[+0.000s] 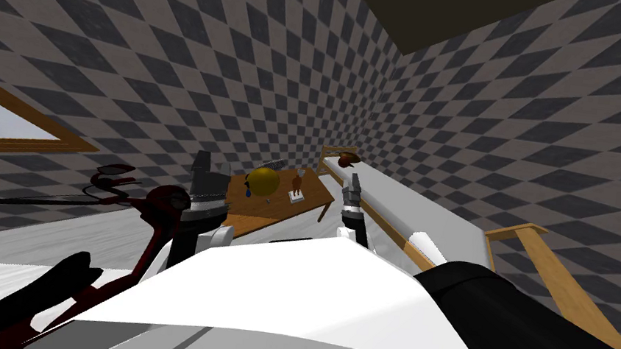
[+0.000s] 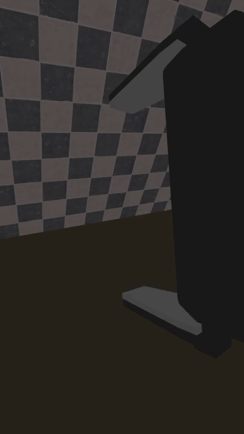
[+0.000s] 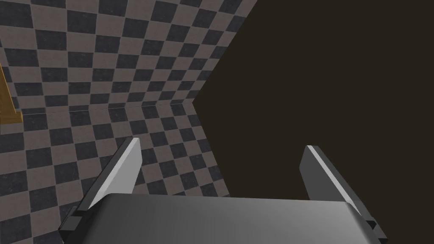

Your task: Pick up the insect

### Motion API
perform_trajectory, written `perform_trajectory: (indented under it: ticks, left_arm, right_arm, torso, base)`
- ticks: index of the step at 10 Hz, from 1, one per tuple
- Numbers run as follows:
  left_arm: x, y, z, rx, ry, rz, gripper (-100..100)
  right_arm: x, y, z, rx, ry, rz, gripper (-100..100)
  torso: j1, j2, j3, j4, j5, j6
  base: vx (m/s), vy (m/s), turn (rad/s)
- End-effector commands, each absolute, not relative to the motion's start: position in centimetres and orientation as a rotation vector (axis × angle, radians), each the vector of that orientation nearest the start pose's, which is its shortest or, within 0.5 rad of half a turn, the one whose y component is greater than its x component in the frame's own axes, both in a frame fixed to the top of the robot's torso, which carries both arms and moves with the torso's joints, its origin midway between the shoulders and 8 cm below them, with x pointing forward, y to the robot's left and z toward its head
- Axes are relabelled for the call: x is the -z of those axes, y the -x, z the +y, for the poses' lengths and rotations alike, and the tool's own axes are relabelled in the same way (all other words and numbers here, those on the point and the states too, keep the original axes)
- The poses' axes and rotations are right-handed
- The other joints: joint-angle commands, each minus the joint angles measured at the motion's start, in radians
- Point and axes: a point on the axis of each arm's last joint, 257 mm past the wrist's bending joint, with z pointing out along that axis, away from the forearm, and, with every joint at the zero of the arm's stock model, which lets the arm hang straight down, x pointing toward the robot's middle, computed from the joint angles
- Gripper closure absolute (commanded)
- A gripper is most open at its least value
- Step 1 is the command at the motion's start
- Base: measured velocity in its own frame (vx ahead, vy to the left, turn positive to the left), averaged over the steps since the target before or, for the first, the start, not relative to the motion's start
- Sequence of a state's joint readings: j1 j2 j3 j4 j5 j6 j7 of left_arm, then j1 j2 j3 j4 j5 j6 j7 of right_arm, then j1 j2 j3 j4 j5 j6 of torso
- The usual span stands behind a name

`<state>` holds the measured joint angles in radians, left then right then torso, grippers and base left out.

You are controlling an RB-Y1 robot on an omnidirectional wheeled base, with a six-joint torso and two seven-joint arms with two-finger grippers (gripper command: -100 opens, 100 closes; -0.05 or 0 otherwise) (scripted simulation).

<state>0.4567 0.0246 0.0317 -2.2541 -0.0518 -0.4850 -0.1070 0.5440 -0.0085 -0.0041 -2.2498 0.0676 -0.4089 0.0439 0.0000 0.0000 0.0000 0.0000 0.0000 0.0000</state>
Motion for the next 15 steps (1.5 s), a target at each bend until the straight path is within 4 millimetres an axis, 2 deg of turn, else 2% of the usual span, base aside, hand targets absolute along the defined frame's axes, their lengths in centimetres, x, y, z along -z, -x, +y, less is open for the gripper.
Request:
perform_trajectory:
  ticks: [1, 3, 6, 9, 10, 11, 12, 13, 15]
  left_arm:
    - [-1.9, -36.1, 27.8, 1.149, 0.555, 0.717, -100]
    - [-0.6, -37.4, 28.0, 1.138, 0.559, 0.772, -100]
    - [2.5, -40.5, 29.1, 1.104, 0.601, 0.868, -100]
    - [5.6, -43.9, 31.0, 1.055, 0.66, 0.956, -100]
    - [6.4, -44.2, 31.2, 1.047, 0.676, 0.97, -100]
    - [7.7, -45.4, 32.1, 1.025, 0.706, 1.001, -100]
    - [8.2, -46.4, 32.8, 1.009, 0.723, 1.02, -100]
    - [9.1, -46.6, 33.1, 1.0, 0.741, 1.034, -100]
    - [10.7, -48.7, 34.8, 0.96, 0.789, 1.076, -100]
  right_arm:
    - [2.3, -36.0, -28.3, -1.159, -0.719, 0.78, 0]
    - [2.3, -36.0, -28.3, -1.159, -0.719, 0.779, 0]
    - [2.3, -36.0, -28.3, -1.159, -0.719, 0.779, 0]
    - [2.3, -36.0, -28.3, -1.159, -0.719, 0.779, 0]
    - [2.3, -36.0, -28.3, -1.159, -0.719, 0.779, 0]
    - [2.3, -36.0, -28.3, -1.159, -0.719, 0.779, 0]
    - [2.3, -36.0, -28.3, -1.159, -0.719, 0.779, 0]
    - [2.3, -36.0, -28.3, -1.159, -0.719, 0.779, 0]
    - [2.3, -36.0, -28.3, -1.159, -0.719, 0.779, 0]
  torso:
    - [0.0, 0.0, 0.0, 0.0, 0.0, 0.0]
    - [-0.002, 0.005, 0.003, 0.001, 0.0, 0.0]
    - [-0.001, 0.005, 0.003, 0.001, 0.0, 0.0]
    - [0.0, 0.003, 0.002, 0.001, 0.0, 0.0]
    - [-0.001, 0.003, 0.002, 0.001, 0.0, 0.0]
    - [-0.001, 0.003, 0.002, 0.001, 0.0, 0.0]
    - [-0.001, 0.003, 0.002, 0.001, 0.0, 0.0]
    - [-0.001, 0.003, 0.002, 0.001, 0.0, 0.0]
    - [-0.001, 0.002, 0.001, 0.001, 0.0, 0.0]
  base:
    - [-0.055, -0.018, 0.001]
    - [-0.101, -0.034, -0.007]
    - [-0.074, -0.018, -0.024]
    - [-0.048, -0.01, -0.031]
    - [-0.051, -0.016, -0.03]
    - [-0.045, -0.016, -0.025]
    - [-0.055, -0.015, -0.04]
    - [-0.046, -0.012, -0.027]
    - [-0.033, -0.02, -0.044]
